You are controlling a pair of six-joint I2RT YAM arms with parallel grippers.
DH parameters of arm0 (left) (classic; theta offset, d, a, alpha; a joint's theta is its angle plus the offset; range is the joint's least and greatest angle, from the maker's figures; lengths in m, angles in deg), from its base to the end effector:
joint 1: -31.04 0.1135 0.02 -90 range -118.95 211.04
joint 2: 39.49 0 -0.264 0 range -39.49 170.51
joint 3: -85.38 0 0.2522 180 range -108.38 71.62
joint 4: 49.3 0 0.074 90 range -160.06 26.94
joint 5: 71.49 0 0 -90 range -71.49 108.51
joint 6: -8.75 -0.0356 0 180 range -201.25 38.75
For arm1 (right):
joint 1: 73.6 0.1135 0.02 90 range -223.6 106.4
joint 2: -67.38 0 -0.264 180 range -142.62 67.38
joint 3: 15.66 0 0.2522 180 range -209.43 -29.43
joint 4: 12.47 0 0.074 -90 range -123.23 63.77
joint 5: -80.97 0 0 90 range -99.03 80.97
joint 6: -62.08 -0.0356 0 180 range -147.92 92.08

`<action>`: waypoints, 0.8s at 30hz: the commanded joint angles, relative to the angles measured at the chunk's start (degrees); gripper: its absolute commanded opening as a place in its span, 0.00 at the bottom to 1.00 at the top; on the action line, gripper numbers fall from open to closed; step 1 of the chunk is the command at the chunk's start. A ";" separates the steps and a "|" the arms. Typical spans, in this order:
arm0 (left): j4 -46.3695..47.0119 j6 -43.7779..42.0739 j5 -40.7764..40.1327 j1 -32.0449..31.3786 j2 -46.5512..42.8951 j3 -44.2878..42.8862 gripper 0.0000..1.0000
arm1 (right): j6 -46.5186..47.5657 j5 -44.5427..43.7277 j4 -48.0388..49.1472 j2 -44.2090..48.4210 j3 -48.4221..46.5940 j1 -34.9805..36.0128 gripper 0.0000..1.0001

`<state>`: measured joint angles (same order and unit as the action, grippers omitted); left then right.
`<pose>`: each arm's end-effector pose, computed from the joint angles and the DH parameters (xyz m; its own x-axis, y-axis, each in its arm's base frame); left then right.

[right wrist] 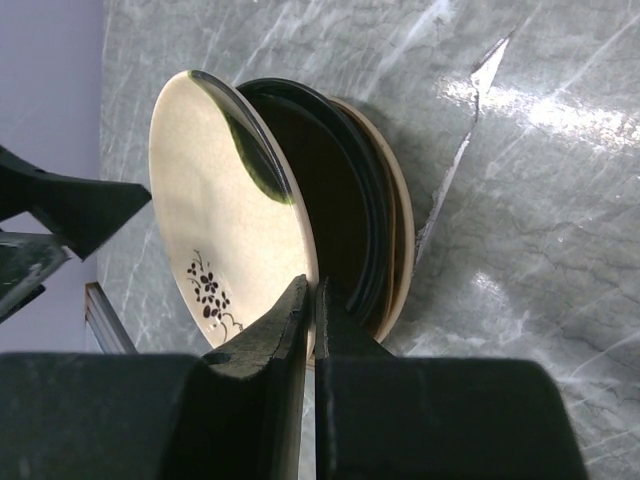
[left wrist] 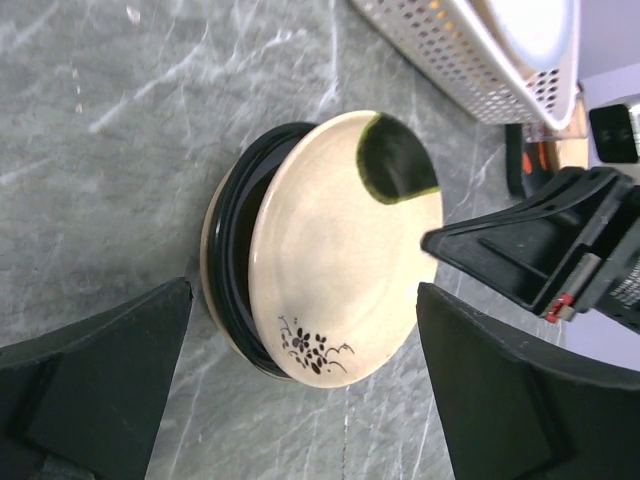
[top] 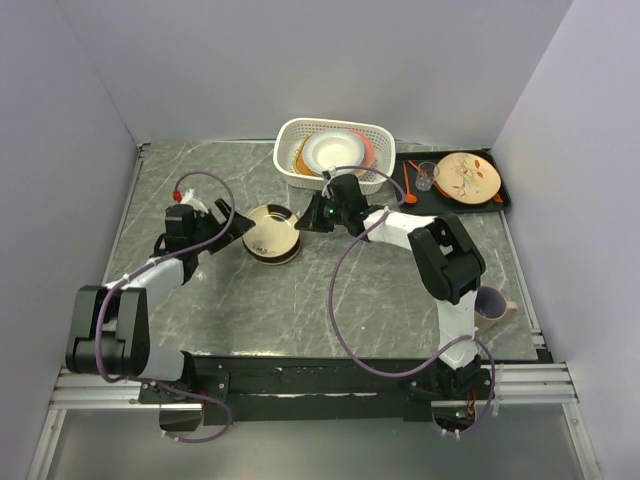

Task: Place the plates into the plastic bin on the countertop
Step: Pick up the plate at the center of the board.

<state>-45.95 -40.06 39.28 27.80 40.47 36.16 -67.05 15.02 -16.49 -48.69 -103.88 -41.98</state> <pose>0.2848 -0.0288 0.1952 -0.5875 -0.5835 -0.5607 -0.0261 0.7062 -0.7075 0.3751 0.2480 0.1766 -0.8369 0.1615 -0.5230 -0.3163 0.6372 0.7029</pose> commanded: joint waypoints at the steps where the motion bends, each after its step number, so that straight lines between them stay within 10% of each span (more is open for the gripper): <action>1: -0.75 -1.20 -2.93 -0.27 -4.99 0.92 0.99 | -0.15 1.17 1.87 4.62 -0.07 0.20 0.03; 24: -2.51 -1.64 -4.69 -0.18 -12.64 1.01 0.99 | 0.55 0.91 0.55 6.03 -0.78 0.20 0.03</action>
<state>-49.43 -40.32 35.11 27.80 30.33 36.77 -66.99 15.68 -17.08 -46.74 -103.88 -41.98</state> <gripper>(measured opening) 0.993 0.088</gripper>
